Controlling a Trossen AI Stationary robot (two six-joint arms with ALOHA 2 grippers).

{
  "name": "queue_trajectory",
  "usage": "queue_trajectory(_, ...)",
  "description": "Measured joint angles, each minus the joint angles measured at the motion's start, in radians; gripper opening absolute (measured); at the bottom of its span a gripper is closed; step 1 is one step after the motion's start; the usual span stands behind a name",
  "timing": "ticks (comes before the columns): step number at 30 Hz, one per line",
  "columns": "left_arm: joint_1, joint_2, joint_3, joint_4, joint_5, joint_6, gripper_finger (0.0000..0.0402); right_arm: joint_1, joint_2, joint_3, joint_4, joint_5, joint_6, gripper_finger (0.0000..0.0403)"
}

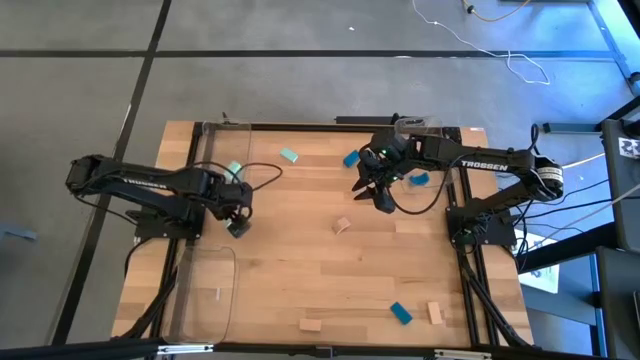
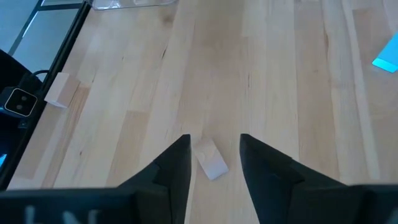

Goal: Sort & place blocks by color
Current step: Put the bottom light blue block into the top left transparent bin

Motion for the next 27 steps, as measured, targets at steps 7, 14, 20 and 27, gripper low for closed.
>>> queue_trajectory(7, -0.002, 0.0, -0.034, 0.0, 0.036, 0.243, 0.0279, 0.0, 0.0, 0.0, 0.0, 0.0, 0.0, 0.0138)
queue_trajectory(14, -0.002, 0.0, -0.101, 0.004, 0.024, 0.414, 0.0279, 0.0, 0.0, 0.0, 0.0, 0.0, 0.0, 0.0138)
queue_trajectory(20, -0.002, 0.0, -0.109, 0.004, 0.024, 0.461, 0.0279, 0.0, 0.0, 0.0, 0.0, 0.0, 0.0, 0.0138)
queue_trajectory(27, -0.002, 0.048, -0.109, 0.014, 0.004, 0.473, 0.0279, 0.0, 0.0, 0.0, 0.0, 0.0, 0.0, 0.0138)
